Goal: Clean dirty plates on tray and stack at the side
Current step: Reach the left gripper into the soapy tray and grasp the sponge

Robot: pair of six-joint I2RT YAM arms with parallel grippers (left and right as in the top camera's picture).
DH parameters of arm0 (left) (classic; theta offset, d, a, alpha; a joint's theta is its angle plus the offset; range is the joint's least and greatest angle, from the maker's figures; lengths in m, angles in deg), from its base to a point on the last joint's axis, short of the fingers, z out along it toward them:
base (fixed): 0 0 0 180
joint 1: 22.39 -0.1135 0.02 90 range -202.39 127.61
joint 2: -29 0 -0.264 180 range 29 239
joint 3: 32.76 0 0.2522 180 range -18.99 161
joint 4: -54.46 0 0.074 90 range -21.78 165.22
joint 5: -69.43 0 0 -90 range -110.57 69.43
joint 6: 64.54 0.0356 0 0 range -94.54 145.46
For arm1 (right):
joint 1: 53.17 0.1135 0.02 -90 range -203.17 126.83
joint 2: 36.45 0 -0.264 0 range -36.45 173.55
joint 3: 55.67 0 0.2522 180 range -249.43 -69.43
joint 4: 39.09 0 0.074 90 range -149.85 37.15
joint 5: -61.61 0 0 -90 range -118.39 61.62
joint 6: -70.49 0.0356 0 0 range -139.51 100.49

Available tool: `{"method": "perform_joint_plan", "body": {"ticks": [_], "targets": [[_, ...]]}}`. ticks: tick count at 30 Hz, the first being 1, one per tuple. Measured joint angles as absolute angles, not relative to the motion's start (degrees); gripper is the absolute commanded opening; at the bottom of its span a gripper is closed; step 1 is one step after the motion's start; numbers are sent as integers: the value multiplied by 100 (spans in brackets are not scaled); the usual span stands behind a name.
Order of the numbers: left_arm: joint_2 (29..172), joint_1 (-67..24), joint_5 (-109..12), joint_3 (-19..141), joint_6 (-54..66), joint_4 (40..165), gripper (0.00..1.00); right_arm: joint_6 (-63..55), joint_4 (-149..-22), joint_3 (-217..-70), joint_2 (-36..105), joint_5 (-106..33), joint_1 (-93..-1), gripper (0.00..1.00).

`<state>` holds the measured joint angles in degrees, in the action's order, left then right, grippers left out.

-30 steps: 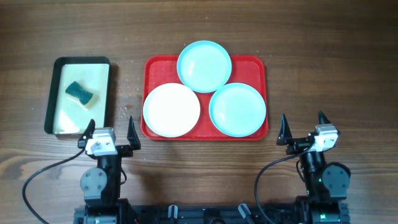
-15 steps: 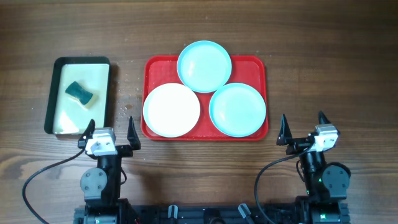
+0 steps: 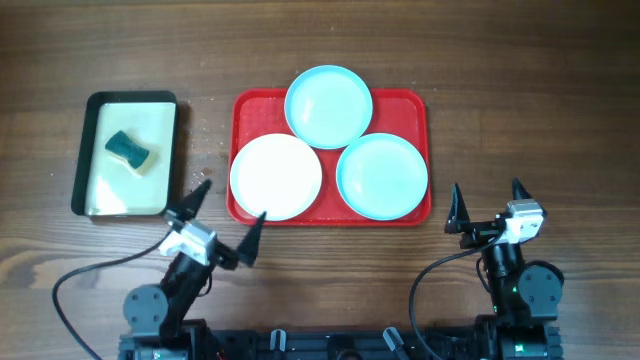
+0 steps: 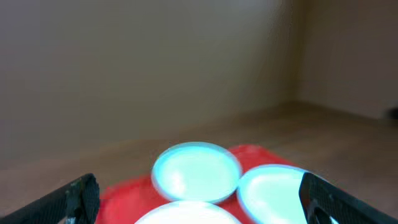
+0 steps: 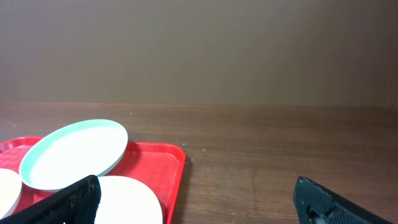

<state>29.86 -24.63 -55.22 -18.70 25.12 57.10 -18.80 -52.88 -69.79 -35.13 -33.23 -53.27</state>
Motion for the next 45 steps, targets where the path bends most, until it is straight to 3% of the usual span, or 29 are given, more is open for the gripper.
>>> {"method": "perform_joint_plan", "body": {"ticks": [4,7,10,15,20,23,29,35,38,45], "targets": [[2978,-2463,-6108,-1866,2081,4058,100,-1878,-5288,-6979,-3511,-3323,-5327,100],[2980,-2463,-5988,-1837,1885,3614,100,-1878,-5288,-6979,-3511,-3323,-5327,100],[3253,-2469,-5306,-1278,1880,4554,100,-1880,-5295,-6979,-3513,-3323,-5327,100],[6571,-2683,-3555,1955,2416,8099,100,-1880,-5291,-6979,-3478,-3323,-5327,100],[9082,-2791,-3555,3693,2473,9566,100,-1878,-5291,-6979,-3480,-3323,-5327,100],[10322,-3359,-3560,5126,2121,11028,100,-1880,-5301,-6979,-3483,-3323,-5327,100],[11336,-4508,-3367,5983,1563,11194,100,-1880,-5293,-6979,-3480,-3323,-5327,100],[11716,-4622,-2873,6082,676,11538,100,-1880,-5291,-6979,-3480,-3323,-5327,100],[12319,-4723,-2303,6329,210,11968,100,-1878,-5291,-6979,-3480,-3323,-5327,100],[14308,-4786,-1389,6374,-402,11538,100,-1880,-5291,-6979,-3480,-3320,-5327,100]]}}
